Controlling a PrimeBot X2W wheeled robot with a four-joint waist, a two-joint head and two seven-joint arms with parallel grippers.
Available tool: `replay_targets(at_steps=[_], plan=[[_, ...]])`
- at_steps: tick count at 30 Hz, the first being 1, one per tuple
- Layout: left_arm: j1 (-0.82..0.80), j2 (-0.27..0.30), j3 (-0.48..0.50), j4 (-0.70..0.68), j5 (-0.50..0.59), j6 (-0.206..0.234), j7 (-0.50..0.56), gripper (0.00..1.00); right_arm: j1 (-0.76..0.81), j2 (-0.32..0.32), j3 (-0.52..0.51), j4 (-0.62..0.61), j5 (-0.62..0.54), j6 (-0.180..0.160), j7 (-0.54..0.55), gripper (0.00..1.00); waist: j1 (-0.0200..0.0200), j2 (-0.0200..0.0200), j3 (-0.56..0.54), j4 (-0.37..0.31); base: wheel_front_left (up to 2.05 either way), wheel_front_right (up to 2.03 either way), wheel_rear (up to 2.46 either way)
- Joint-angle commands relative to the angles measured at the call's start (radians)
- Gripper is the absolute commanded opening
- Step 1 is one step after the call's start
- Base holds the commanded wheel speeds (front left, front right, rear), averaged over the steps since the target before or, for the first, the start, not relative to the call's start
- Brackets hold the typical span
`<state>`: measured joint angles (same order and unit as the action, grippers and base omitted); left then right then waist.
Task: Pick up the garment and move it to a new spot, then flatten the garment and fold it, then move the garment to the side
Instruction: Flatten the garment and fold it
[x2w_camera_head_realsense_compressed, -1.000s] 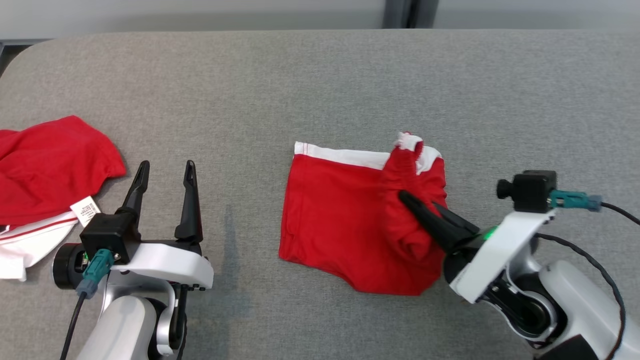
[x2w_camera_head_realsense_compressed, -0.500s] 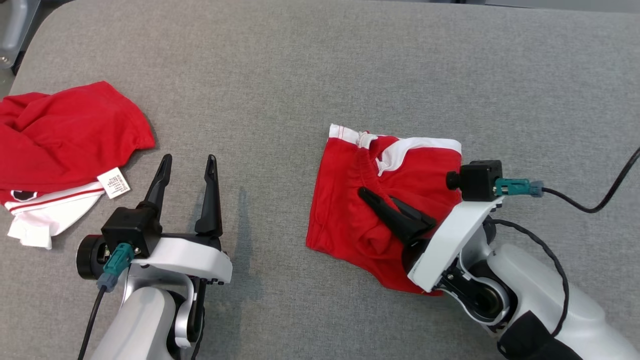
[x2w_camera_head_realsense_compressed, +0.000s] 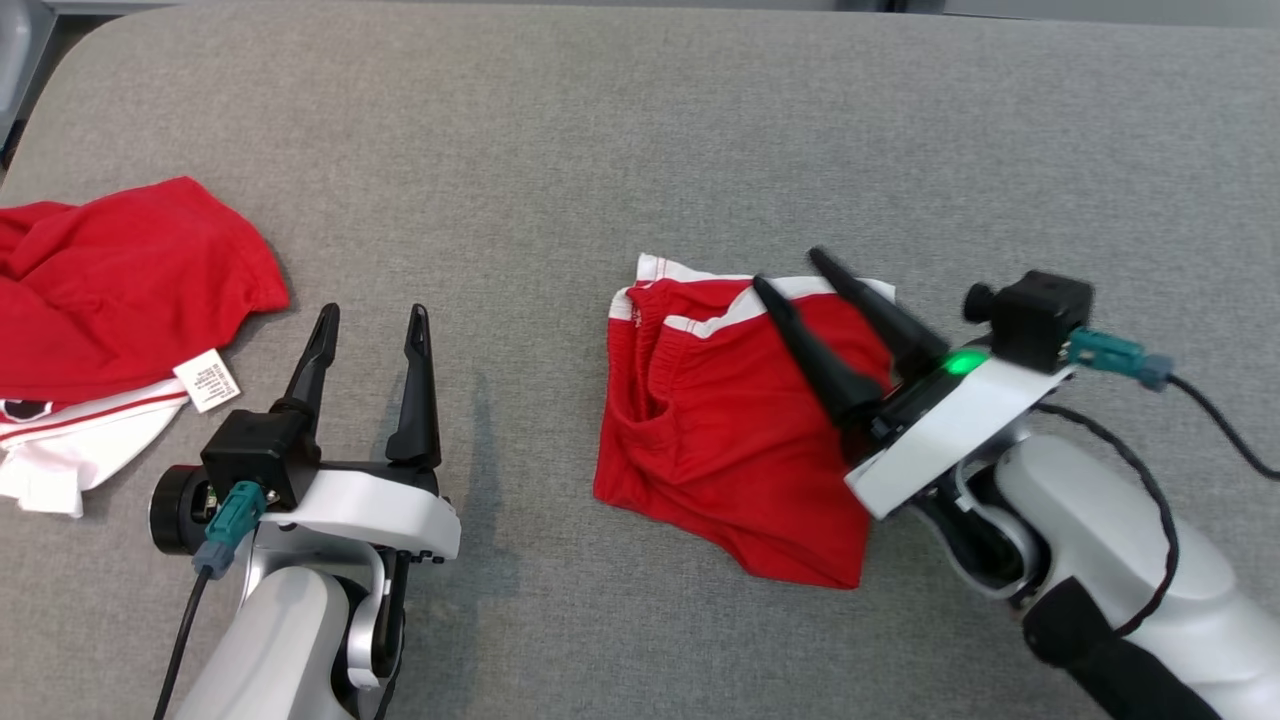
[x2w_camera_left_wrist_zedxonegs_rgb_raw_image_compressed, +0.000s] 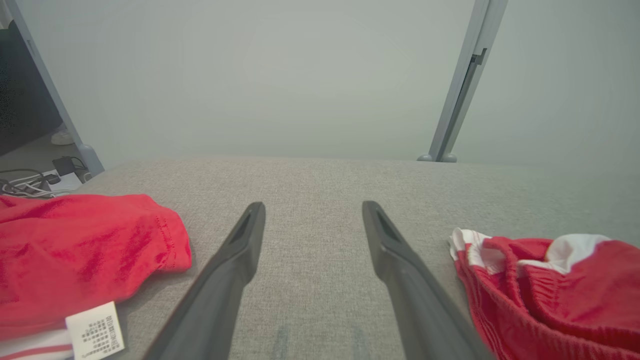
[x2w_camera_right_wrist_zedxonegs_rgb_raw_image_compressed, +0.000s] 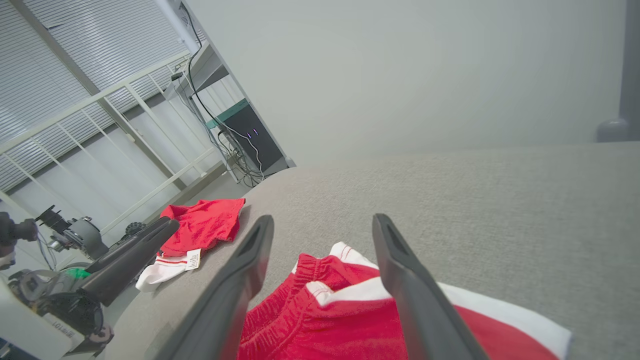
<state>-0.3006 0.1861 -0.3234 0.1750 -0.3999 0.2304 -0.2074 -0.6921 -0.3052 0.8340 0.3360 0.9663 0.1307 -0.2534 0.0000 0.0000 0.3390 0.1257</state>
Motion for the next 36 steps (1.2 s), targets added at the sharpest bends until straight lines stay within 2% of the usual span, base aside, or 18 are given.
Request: replay_targets(at_steps=[1,9,10,17,23,36], plan=[[-0.009,0.011,0.004,0.001,-0.004,0.007,-0.006,1.00,0.000,-0.006,-0.032,0.009,-0.042,0.000,-0.010,1.00,0.0000,0.0000,-0.009,-0.012,0.00,0.00,0.00],[0.018,0.030,0.018,-0.018,-0.010,0.020,0.000,1.00,0.170,0.035,-0.420,-0.061,-0.345,0.000,-0.013,1.00,0.0000,0.0000,-0.043,-0.054,0.00,0.00,0.00],[0.018,0.030,0.018,-0.018,-0.010,0.020,0.000,1.00,0.170,0.035,-0.420,-0.061,-0.345,0.000,-0.013,1.00,0.0000,0.0000,-0.043,-0.054,0.00,0.00,0.00],[0.054,0.044,0.029,-0.049,-0.019,0.032,-0.003,1.00,0.343,0.061,-0.656,-0.126,-0.495,0.000,-0.011,1.00,0.0000,0.0000,-0.080,-0.082,0.00,0.00,0.00],[0.117,0.060,0.042,-0.097,-0.027,0.046,-0.011,1.00,0.460,0.078,-0.751,-0.160,-0.579,0.000,-0.011,1.00,0.0000,0.0000,-0.120,-0.106,0.00,0.00,0.00],[0.248,0.086,0.040,-0.144,-0.044,0.056,0.004,1.00,0.601,0.099,-0.811,-0.204,-0.650,0.000,0.017,1.00,0.0000,0.0000,-0.234,-0.121,0.00,0.00,0.00]])
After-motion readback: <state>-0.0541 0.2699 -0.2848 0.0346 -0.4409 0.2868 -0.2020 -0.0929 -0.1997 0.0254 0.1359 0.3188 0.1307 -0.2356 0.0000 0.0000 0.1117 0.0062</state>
